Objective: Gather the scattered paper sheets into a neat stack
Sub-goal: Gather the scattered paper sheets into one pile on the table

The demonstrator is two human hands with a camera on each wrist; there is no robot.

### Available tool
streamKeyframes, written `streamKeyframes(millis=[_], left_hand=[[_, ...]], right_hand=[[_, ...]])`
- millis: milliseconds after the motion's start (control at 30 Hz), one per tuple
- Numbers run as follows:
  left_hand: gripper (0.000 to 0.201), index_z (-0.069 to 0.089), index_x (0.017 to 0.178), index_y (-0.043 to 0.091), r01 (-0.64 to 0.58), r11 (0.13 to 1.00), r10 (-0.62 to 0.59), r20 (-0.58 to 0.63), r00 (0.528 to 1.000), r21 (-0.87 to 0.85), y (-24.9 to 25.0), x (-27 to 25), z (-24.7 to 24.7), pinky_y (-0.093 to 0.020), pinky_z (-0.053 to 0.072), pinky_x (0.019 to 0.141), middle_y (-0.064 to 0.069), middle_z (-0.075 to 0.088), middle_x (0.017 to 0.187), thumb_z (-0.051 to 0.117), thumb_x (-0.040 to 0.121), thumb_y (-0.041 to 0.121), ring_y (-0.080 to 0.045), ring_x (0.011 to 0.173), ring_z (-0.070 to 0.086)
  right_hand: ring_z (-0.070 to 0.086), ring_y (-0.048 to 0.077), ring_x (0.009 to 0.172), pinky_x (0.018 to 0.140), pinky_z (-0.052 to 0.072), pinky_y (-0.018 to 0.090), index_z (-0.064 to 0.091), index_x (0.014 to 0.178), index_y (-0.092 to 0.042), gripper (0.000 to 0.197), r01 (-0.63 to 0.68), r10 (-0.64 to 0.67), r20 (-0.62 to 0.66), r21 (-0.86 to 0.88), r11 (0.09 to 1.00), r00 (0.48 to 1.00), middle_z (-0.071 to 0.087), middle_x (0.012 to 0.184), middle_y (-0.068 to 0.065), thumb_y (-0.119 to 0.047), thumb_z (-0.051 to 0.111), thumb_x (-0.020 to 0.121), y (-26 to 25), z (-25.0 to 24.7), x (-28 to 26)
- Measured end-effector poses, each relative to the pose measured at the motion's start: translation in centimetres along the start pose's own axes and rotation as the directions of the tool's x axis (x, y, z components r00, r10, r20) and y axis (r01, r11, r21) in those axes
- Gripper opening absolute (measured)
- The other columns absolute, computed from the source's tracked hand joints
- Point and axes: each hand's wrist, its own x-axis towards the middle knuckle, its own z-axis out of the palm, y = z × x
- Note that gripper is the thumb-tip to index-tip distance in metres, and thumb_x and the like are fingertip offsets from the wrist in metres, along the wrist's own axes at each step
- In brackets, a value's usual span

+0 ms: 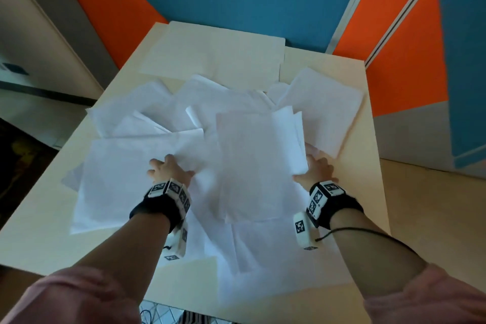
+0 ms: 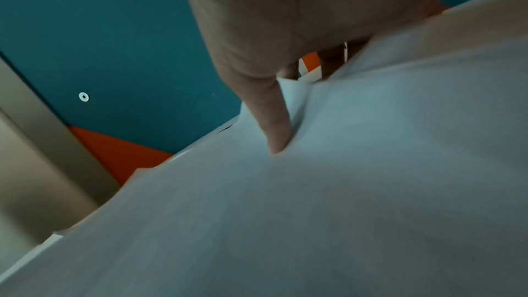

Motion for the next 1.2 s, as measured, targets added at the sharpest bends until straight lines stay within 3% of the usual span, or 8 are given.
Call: streamKeyframes(millis=[133,267,400,633,767,933,1100,1200], left_hand=[[0.054,0.049,0.13,0.013,-0.069,0.998,0.069,0.017,0.997,-0.004,-0.7,0.6,-0.6,-0.042,0.039,0.098,-0.016,0.035,0.135,0.063,0.084,0.036,-0.037,0.123,0.037],[0.052,0.053,0.129,0.015,-0.1,0.994,0.104,-0.086,0.991,0.041,-3.8,1.9,-2.4,-0.047,0.036,0.1,-0.015,0.037,0.135,0.063,0.082,0.035,-0.037,0.123,0.037],[0.065,0.045,0.134,0.007,-0.005,1.0,0.008,-0.15,0.989,0.025,-7.6,3.8,-4.8,-0.053,0.033,0.104,-0.023,0.031,0.142,0.069,0.079,0.033,-0.039,0.13,0.03],[0.068,0.042,0.135,0.011,-0.004,0.996,0.007,-0.033,0.999,0.089,-8.4,4.1,-5.7,-0.048,0.033,0.105,-0.025,0.031,0.138,0.065,0.08,0.045,-0.04,0.13,0.032],[0.064,0.042,0.135,0.013,-0.038,0.993,0.038,-0.001,0.999,0.108,-8.7,4.3,-5.7,-0.047,0.036,0.105,-0.023,0.033,0.137,0.062,0.082,0.043,-0.04,0.128,0.036],[0.05,0.053,0.124,0.012,-0.181,0.964,0.186,-0.007,0.982,0.196,-8.7,3.0,-5.1,-0.046,0.039,0.099,-0.019,0.043,0.13,0.063,0.083,0.038,-0.038,0.122,0.041],[0.057,0.052,0.122,0.008,-0.294,0.906,0.264,0.135,0.955,0.306,-6.5,2.7,-4.3,-0.042,0.044,0.099,-0.014,0.055,0.127,0.065,0.08,0.045,-0.033,0.121,0.05],[0.06,0.056,0.125,0.014,-0.36,0.84,0.335,0.134,0.933,0.405,-5.4,4.2,-5.9,-0.044,0.041,0.102,-0.012,0.045,0.133,0.067,0.077,0.047,-0.031,0.126,0.043]], right_hand=[[0.032,0.033,0.127,0.103,0.029,0.047,0.034,0.137,-0.025,0.068,-0.041,0.046,-0.06,0.086,0.995,0.997,0.033,0.138,0.012,-0.043,0.063,0.078,0.3,0.2,-1.7],[0.032,0.035,0.126,0.103,0.03,0.048,0.038,0.138,-0.021,0.055,-0.209,0.248,-0.163,0.223,0.952,0.955,0.031,0.139,0.014,-0.026,0.055,0.086,3.6,0.1,-3.5],[0.032,0.037,0.125,0.103,0.034,0.051,0.04,0.132,-0.013,0.053,-0.421,0.443,-0.054,0.226,0.878,0.895,0.033,0.136,0.016,-0.018,0.057,0.082,7.8,1.1,-5.7],[0.053,0.038,0.118,0.099,0.041,0.035,0.063,0.113,-0.001,0.028,-0.197,0.219,-0.039,0.308,0.931,0.975,0.059,0.128,0.02,-0.009,0.048,0.091,4.8,2.5,-6.0],[0.056,0.037,0.111,0.093,0.044,0.036,0.062,0.111,0.0,0.029,-0.067,0.141,-0.153,0.408,0.91,0.978,0.061,0.119,0.022,-0.004,0.042,0.091,3.0,2.7,-6.4],[0.045,0.039,0.121,0.099,0.041,0.041,0.053,0.123,-0.009,0.038,-0.319,0.371,-0.079,0.366,0.874,0.925,0.042,0.133,0.019,-0.021,0.055,0.086,4.9,2.6,-7.5],[0.042,0.038,0.127,0.104,0.039,0.046,0.039,0.135,-0.005,0.07,-0.262,0.266,0.034,0.333,0.906,0.963,0.042,0.138,0.019,-0.038,0.066,0.079,2.6,3.4,-7.4],[0.036,0.037,0.128,0.104,0.037,0.046,0.037,0.133,-0.009,0.072,-0.294,0.306,0.0,0.284,0.913,0.952,0.037,0.136,0.016,-0.032,0.071,0.075,1.6,3.3,-7.1]])
